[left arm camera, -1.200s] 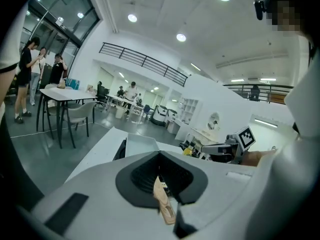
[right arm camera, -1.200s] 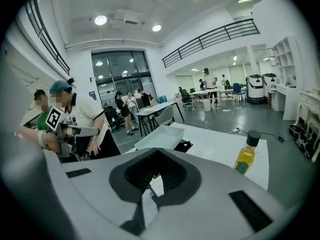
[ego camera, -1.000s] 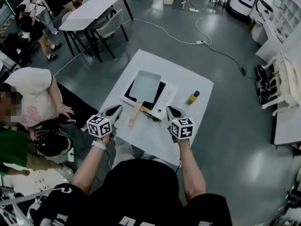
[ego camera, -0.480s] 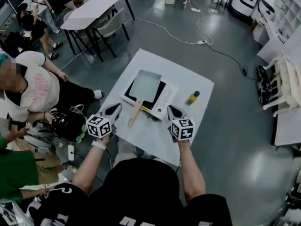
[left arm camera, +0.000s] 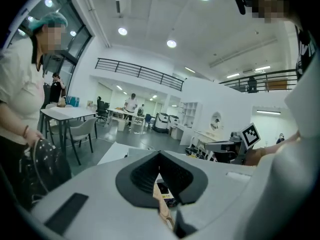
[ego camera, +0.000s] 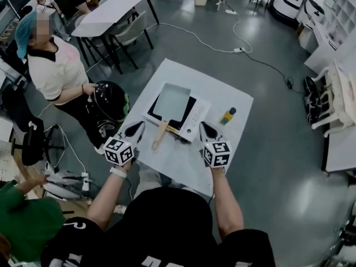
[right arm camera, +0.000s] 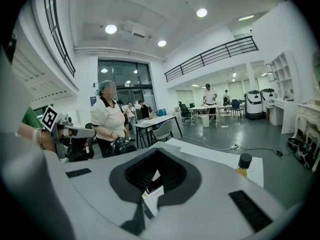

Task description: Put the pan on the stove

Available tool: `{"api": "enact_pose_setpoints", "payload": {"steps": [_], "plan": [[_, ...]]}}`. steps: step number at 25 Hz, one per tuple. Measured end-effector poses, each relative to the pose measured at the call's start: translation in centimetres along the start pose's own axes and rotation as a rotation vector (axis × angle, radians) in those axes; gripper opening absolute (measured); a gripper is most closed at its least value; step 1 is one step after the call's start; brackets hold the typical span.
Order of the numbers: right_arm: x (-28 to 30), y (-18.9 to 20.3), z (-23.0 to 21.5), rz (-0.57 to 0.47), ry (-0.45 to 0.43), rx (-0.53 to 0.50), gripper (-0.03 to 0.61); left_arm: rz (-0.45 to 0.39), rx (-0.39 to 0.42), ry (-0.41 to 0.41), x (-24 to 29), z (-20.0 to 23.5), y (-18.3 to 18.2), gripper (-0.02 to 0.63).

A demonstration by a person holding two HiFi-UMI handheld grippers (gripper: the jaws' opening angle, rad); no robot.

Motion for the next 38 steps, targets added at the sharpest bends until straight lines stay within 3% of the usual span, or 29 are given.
{"api": "enact_pose_setpoints", "payload": {"steps": [13,38], "plan": [[-0.8,-1.6,1.4,-0.073,-0.004,-0.059,-0.003,-0.076,0.075,-0.016,-1.1,0.1,-1.9,0.000],[-1.0,-1.5,2.2,-0.069,-0.009,-0.078,-0.005,-0.073,0.068,-0.022,-2.2,0.2,-1.5,0.000]]}}
Point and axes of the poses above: the fingertips, and each gripper's own axes: x forward along the fingers, z to its left, y out of its underside, the point moved 3 cm from there along -x, backward along the fingers, and after that the axes turned 10 degrees about y, right-handed, at the moved point
